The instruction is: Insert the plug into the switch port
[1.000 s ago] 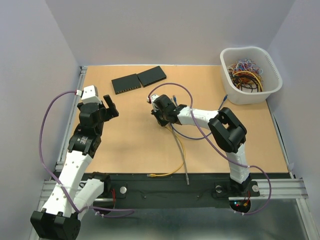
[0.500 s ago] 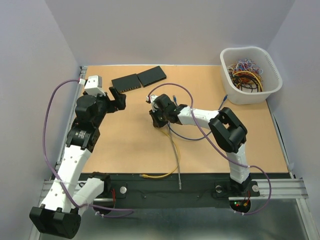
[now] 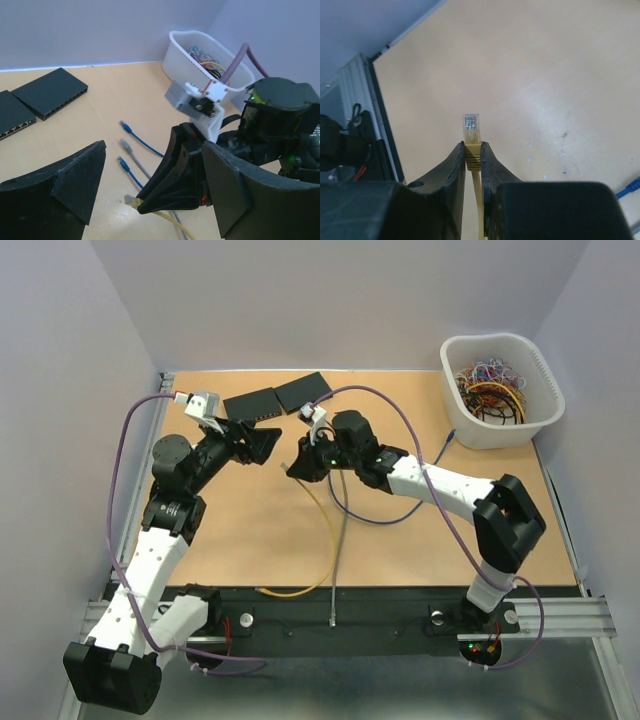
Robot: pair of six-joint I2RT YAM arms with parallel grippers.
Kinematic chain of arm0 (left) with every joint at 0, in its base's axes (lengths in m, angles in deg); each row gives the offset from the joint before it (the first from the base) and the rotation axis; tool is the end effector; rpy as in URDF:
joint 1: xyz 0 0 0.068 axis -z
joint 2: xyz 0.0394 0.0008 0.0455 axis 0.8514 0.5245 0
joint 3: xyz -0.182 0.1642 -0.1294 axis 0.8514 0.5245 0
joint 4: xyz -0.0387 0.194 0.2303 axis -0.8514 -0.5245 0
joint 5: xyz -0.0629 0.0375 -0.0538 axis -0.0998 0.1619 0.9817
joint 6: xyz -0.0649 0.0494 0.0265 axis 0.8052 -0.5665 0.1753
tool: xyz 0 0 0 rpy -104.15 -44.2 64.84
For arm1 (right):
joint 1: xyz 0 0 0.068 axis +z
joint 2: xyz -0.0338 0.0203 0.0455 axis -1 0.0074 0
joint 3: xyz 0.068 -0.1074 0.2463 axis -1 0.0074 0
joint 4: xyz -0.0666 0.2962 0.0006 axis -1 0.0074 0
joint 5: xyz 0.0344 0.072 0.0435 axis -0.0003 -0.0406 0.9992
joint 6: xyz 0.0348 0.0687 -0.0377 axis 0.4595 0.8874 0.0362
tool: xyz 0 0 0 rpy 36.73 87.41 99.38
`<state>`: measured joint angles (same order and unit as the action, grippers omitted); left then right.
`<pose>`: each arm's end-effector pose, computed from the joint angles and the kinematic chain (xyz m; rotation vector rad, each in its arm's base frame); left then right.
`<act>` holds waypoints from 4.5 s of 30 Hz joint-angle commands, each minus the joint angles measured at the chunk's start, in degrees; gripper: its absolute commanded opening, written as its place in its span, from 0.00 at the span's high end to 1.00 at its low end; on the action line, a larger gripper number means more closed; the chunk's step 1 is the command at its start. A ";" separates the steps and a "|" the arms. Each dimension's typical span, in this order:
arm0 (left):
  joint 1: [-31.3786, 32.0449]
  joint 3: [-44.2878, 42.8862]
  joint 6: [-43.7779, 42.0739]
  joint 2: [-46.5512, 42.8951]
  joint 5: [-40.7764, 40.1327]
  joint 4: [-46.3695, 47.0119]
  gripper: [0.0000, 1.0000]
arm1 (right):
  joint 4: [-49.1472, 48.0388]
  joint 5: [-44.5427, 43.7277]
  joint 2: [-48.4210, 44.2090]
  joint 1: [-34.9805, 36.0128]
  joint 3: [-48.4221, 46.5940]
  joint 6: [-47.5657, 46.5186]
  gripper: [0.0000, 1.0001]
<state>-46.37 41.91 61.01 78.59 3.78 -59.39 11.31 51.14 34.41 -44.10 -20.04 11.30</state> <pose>0.2650 -0.0909 0.3886 0.2964 1.4137 -0.7859 0.3207 0.3703 0.2477 -0.8828 1.9049 1.0463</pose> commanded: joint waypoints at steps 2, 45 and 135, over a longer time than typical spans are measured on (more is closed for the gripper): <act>0.05 1.24 1.57 -2.93 5.80 8.85 0.16 | -15.45 7.08 -7.85 0.49 5.53 1.48 1.00; 0.14 1.41 5.17 2.69 10.63 10.17 0.30 | -26.48 -2.59 -16.13 0.49 8.10 2.53 0.99; 0.93 -1.58 3.68 4.71 1.49 2.09 1.00 | -21.03 -5.57 -6.11 2.95 -0.87 5.17 0.69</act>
<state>-45.35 43.29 65.49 84.25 5.29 -59.22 -6.28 44.36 27.63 -41.48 -17.79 15.63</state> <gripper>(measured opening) 0.171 0.307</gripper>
